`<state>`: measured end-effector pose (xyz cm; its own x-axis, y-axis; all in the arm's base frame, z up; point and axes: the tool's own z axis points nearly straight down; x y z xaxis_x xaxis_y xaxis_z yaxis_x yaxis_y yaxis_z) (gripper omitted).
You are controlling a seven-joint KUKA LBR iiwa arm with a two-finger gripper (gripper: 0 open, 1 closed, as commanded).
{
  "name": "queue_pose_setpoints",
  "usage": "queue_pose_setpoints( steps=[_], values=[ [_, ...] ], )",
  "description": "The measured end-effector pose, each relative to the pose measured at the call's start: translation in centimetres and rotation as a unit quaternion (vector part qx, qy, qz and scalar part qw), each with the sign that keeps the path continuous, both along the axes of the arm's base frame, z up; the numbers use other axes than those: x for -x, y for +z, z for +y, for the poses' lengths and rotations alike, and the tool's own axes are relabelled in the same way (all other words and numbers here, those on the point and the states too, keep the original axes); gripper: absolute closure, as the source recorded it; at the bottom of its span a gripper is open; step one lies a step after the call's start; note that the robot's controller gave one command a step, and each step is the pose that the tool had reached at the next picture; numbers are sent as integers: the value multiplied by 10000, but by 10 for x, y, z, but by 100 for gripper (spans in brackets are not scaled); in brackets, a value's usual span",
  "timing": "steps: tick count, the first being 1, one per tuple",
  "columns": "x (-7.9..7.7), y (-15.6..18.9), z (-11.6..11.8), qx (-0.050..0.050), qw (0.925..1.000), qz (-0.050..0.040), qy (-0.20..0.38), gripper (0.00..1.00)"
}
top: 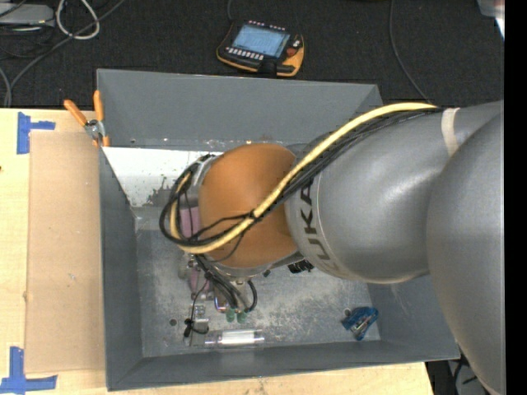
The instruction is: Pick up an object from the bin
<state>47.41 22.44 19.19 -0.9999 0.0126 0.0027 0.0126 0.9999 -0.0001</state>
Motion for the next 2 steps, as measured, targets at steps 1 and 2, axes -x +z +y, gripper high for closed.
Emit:
queue_pose_setpoints(
  steps=[1,2],
  values=[
    [0,0,0,0,10000,0,-1,0],
    [2,-16,-20,2,9928,13,1200,0]
  ],
)
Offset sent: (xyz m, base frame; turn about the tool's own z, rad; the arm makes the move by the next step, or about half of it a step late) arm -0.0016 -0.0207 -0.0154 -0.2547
